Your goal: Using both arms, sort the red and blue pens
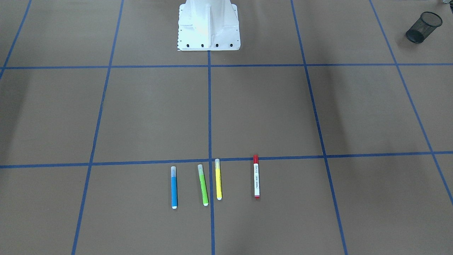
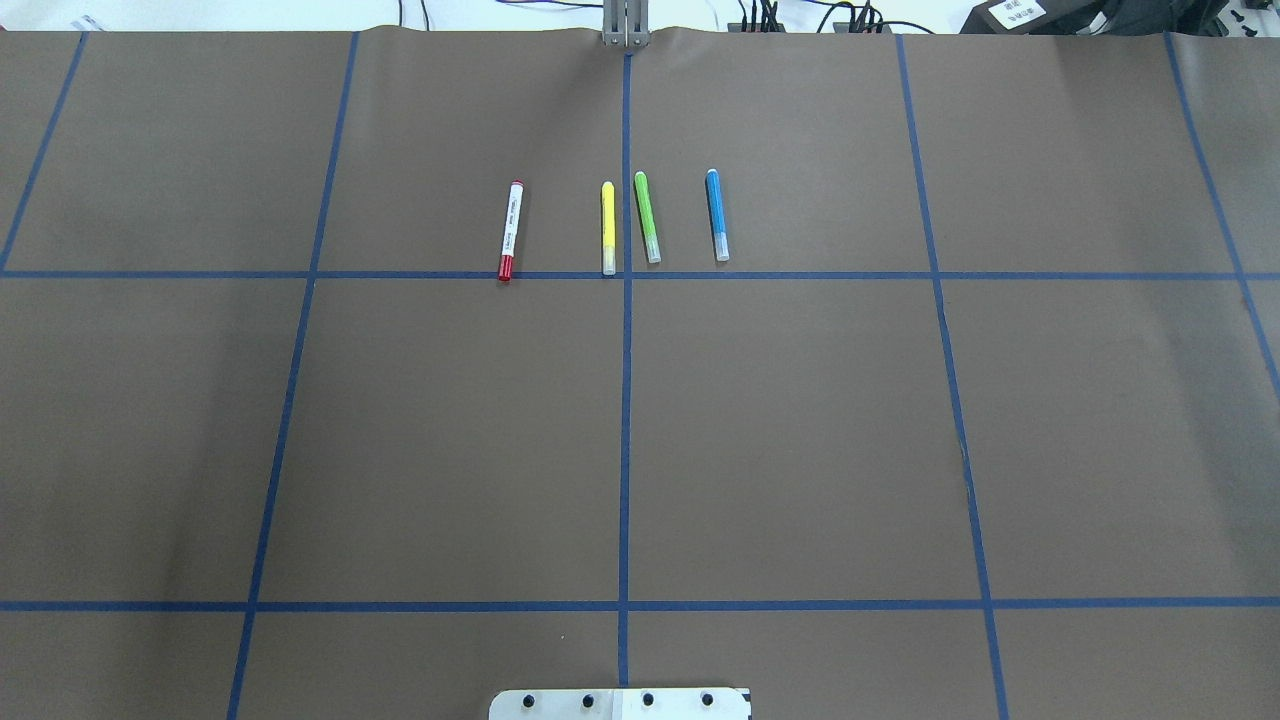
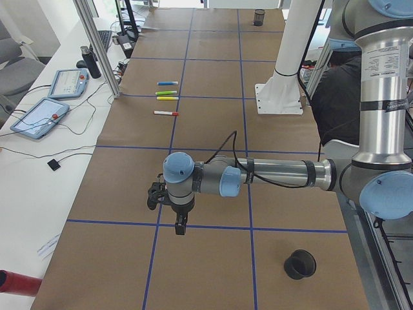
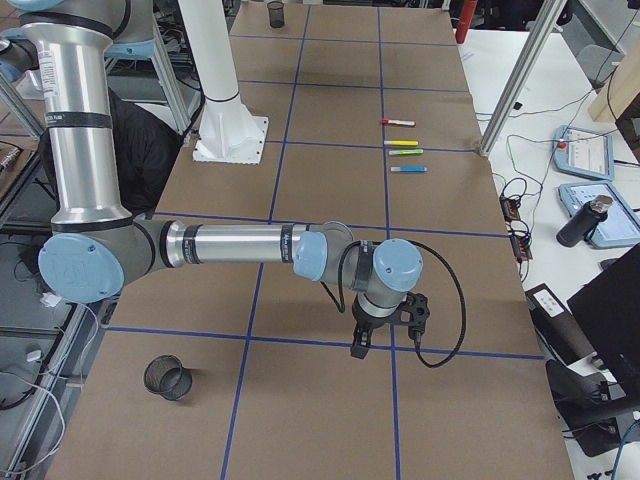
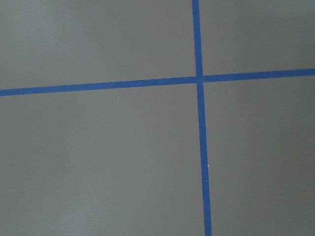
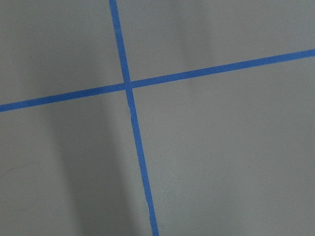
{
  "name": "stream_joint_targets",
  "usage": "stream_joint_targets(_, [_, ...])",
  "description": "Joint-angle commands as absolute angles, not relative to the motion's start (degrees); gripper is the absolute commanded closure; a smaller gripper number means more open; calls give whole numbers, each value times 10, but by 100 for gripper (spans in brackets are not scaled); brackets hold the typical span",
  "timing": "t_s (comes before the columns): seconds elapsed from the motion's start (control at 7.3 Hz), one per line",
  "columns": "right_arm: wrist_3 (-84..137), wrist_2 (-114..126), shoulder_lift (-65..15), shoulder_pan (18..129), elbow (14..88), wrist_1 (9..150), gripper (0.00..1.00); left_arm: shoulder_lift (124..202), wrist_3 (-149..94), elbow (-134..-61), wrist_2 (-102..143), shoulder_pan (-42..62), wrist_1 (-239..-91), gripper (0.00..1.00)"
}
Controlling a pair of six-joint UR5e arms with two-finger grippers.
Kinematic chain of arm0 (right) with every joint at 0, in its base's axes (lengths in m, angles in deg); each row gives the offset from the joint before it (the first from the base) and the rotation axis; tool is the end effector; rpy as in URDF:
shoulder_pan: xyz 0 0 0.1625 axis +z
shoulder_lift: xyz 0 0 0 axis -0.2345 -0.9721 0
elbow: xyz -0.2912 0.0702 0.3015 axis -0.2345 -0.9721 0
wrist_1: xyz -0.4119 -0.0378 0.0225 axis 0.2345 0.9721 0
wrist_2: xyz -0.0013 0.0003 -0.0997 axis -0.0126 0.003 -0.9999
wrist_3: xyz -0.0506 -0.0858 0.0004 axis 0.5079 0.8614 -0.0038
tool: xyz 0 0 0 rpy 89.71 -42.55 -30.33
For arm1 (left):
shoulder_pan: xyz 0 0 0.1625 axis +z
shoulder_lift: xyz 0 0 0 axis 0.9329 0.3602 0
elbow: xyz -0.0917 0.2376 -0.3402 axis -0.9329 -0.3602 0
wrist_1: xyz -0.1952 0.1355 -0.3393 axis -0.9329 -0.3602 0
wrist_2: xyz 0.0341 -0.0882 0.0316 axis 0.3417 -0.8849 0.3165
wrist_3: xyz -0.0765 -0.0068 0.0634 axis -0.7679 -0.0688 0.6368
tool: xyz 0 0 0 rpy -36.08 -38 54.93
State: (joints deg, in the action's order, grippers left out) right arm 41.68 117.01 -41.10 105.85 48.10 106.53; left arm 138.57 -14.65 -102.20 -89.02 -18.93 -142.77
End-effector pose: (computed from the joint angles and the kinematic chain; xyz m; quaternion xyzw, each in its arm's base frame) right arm 0.0843 -0.5012 0.6496 -0.0807 -0.3734 0.0647 0.9219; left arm -0.0499 -0.4661 0.6460 0.0291 0.3527 0.0181 0.9351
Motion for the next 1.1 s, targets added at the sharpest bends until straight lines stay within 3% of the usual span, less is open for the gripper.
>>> stream_joint_targets(0.0, [415, 1170, -410, 1058, 481, 1065, 0, 1387, -147, -1022, -890, -188, -1428, 0])
stream_joint_targets(0.55, [416, 1171, -402, 1040, 499, 1065, 0, 1397, -149, -1022, -895, -187, -1426, 0])
stream_joint_targets(0.96, [415, 1156, -338, 990, 501, 1066, 0, 1435, -150, -1055, -887, -152, -1413, 0])
